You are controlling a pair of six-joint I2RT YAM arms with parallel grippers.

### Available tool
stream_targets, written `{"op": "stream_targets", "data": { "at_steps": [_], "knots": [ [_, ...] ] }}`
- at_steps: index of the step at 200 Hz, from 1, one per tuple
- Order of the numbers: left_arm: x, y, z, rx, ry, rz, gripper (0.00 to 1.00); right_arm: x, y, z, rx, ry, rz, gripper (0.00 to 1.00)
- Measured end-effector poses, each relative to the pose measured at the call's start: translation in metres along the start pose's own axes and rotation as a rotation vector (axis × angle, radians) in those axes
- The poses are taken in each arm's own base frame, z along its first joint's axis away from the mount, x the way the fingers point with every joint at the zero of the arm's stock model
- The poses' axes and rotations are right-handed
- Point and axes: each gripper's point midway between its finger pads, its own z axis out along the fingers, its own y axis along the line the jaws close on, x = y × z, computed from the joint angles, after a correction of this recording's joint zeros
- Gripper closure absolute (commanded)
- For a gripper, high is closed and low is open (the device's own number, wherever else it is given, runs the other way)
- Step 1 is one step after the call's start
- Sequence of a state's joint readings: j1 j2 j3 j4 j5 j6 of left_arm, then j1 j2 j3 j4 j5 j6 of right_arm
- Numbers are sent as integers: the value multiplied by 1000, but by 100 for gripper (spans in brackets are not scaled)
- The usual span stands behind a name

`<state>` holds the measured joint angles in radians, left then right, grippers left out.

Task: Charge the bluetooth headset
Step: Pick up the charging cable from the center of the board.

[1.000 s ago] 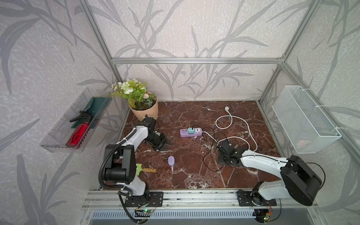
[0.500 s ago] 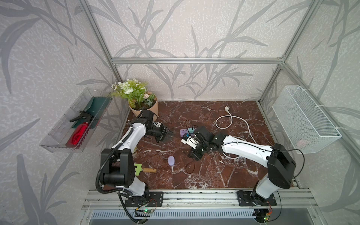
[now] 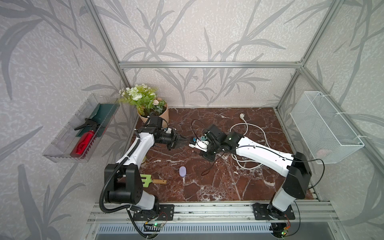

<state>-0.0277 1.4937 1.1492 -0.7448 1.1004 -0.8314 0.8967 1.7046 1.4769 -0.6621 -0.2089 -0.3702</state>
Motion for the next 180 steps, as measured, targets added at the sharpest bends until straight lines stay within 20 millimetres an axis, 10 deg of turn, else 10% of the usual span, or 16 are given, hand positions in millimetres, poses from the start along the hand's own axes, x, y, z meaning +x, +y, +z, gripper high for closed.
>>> {"op": "stream_targets", "data": {
  "at_steps": [85,123,180],
  "knots": [
    [12,-13,16,28,28,27,61,-44,-45,-21,80,-93,-77,100],
    [7,-23,15,57,8,27,79,-39,-44,-13,64,-72,-87,100],
    [1,-27,12,90,-17,20,77,-37,-46,-14,63,-68,-86,100]
  ]
}}
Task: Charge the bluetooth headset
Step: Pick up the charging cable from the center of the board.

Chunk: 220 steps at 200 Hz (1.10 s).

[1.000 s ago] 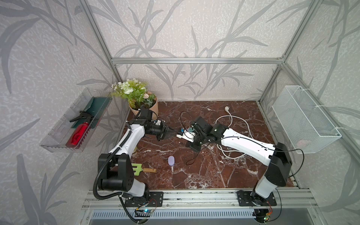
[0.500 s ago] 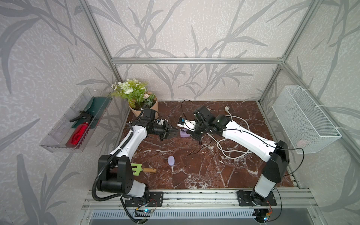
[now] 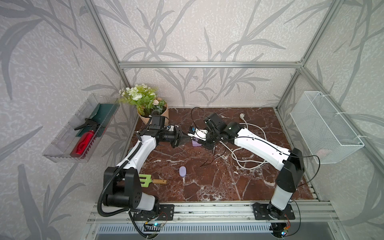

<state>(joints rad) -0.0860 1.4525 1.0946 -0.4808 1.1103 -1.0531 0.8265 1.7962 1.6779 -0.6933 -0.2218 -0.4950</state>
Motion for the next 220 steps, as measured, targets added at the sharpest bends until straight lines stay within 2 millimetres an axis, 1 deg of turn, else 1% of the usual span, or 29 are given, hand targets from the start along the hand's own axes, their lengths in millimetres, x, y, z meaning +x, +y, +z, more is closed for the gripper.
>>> {"op": "stream_targets", "data": {
  "at_steps": [18,29,43,64,91,113,118,127,131,146,155,161,179,191,198,207,212,216,220],
  "knots": [
    [2,-2,1,5,4,10,77,0,1,0,-5,-2,-4,100],
    [4,-3,3,7,9,17,79,0,1,0,-7,-1,-5,100],
    [6,-2,4,6,14,18,86,1,1,1,-14,0,-3,100],
    [8,0,5,6,19,13,90,2,-1,1,-20,2,4,100],
    [9,-1,6,7,20,19,92,3,-4,0,-20,0,10,100],
    [9,-2,7,8,22,29,100,3,-5,-1,-20,0,14,100],
    [10,-2,8,8,23,29,100,3,-6,-2,-19,-1,17,95],
    [10,-2,8,8,22,35,100,3,-8,-3,-16,0,23,70],
    [10,-2,9,8,22,36,100,3,-9,-3,-15,0,34,63],
    [10,-2,10,3,20,40,100,3,-14,-4,-1,-7,44,44],
    [9,-2,10,1,14,44,100,1,-18,-4,11,-17,57,36],
    [8,-2,10,1,7,49,100,0,-22,-5,23,-25,72,34],
    [2,-5,11,2,-24,75,100,2,-34,-6,67,-42,129,34],
    [-4,-7,11,4,-54,98,100,7,-45,-13,112,-58,205,40],
    [-9,-9,11,6,-75,112,100,11,-50,-18,138,-67,251,49],
    [-15,-13,10,13,-105,134,100,17,-55,-30,169,-83,331,69],
    [-19,-16,10,18,-123,149,100,19,-57,-38,191,-103,376,78],
    [-21,-18,10,22,-137,163,100,20,-58,-46,201,-123,417,82],
    [-24,-20,10,26,-151,173,100,21,-58,-52,211,-139,444,85]
  ]
}}
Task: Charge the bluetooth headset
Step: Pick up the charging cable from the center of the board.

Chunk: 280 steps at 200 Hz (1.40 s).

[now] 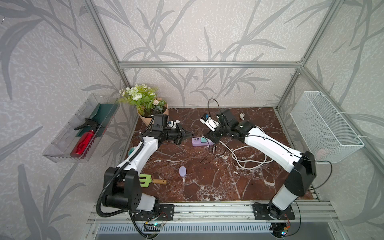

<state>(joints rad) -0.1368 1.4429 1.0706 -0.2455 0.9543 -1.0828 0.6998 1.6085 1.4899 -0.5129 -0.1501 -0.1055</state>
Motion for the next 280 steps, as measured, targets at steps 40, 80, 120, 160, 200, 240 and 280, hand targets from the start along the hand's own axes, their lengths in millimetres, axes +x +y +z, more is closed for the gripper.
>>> {"op": "stream_targets", "data": {
  "at_steps": [40,80,120,160,200,240,280],
  "knots": [
    [-27,-28,7,74,-133,120,100,-28,30,-54,-132,-239,345,82],
    [-31,-67,14,176,-225,261,100,-24,77,-9,-355,-231,632,81],
    [-29,-94,0,285,-340,362,100,-13,63,22,-395,-258,860,68],
    [-18,-124,-15,392,-399,431,100,-43,32,0,-365,-459,914,54],
    [-9,-138,-11,482,-399,424,100,-83,20,-32,-393,-684,888,66],
    [-7,-142,2,524,-382,391,100,-110,13,-53,-432,-856,863,71],
    [-3,-150,1,559,-389,393,100,-112,7,-44,-442,-889,902,73]
  ]
}}
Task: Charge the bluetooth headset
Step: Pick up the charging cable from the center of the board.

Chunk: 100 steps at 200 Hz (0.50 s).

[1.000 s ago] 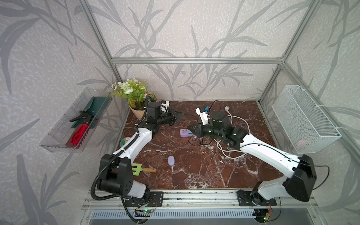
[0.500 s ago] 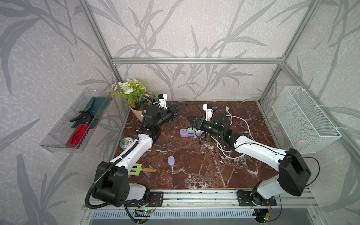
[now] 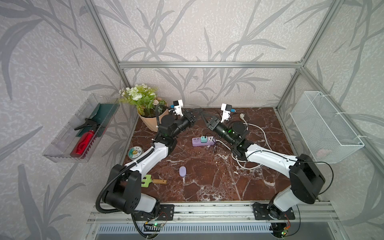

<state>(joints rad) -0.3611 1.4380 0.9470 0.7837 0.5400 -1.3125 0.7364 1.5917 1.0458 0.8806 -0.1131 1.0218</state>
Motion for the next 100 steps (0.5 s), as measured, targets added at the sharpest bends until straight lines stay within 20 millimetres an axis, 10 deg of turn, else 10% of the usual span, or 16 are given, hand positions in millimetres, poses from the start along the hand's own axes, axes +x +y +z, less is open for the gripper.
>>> {"op": "stream_targets", "data": {
  "at_steps": [100],
  "knots": [
    [-1,-3,1,10,-13,5,100,-36,-11,-2,28,-124,30,72]
  ]
}}
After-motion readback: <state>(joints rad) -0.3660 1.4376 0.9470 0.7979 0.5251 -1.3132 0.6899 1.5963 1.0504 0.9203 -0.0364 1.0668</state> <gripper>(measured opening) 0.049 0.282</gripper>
